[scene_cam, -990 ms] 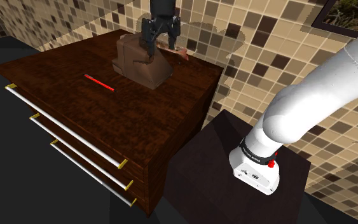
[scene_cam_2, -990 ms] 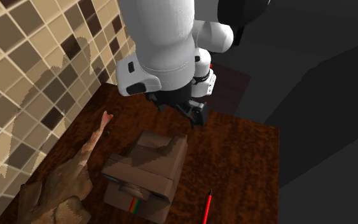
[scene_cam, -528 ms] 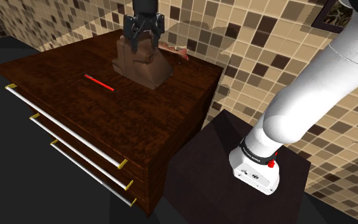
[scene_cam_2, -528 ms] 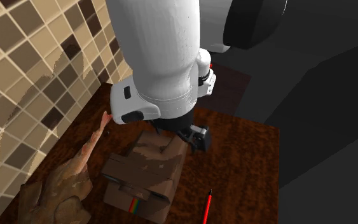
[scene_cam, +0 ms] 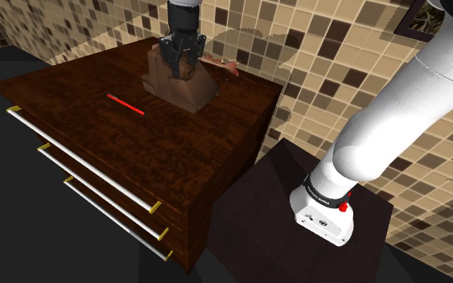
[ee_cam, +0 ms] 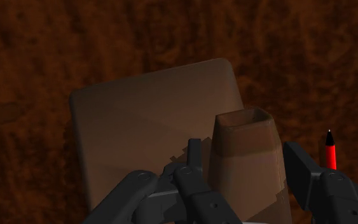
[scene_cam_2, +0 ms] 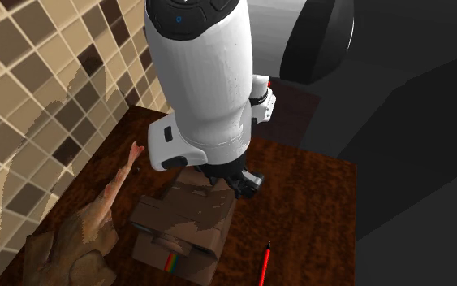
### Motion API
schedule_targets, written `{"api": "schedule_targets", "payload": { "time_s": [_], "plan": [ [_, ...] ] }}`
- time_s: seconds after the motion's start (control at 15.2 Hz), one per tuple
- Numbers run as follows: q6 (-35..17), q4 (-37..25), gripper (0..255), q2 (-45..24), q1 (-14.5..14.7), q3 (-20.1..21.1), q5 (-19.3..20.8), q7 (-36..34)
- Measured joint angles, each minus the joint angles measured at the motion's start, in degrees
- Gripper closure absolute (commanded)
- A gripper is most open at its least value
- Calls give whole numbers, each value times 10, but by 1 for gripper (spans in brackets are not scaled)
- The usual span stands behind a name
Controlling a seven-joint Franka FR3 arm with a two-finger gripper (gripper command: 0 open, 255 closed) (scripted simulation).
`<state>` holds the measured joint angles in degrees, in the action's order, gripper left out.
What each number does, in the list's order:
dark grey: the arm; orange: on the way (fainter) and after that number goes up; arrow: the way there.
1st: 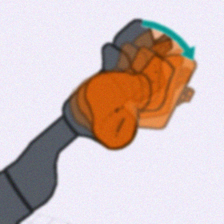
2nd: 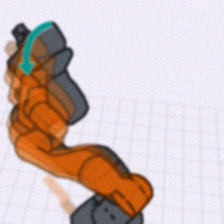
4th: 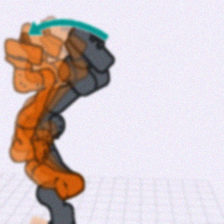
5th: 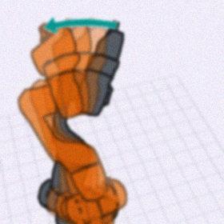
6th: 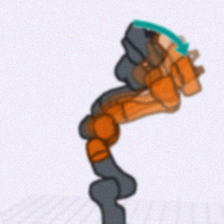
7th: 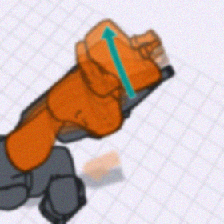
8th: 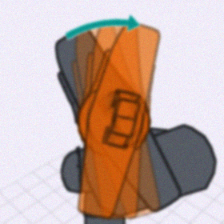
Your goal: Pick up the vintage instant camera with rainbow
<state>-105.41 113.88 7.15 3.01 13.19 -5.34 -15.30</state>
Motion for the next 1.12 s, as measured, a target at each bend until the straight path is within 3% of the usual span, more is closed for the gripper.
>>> {"api": "schedule_targets", "payload": {
  "time_s": [0.59, 1.12],
  "plan": [
    [2, -1, 255, 1, 0, 0, 0, 0],
    [61, -56, 255, 3, -2, -3, 1, -1]
  ]
}}
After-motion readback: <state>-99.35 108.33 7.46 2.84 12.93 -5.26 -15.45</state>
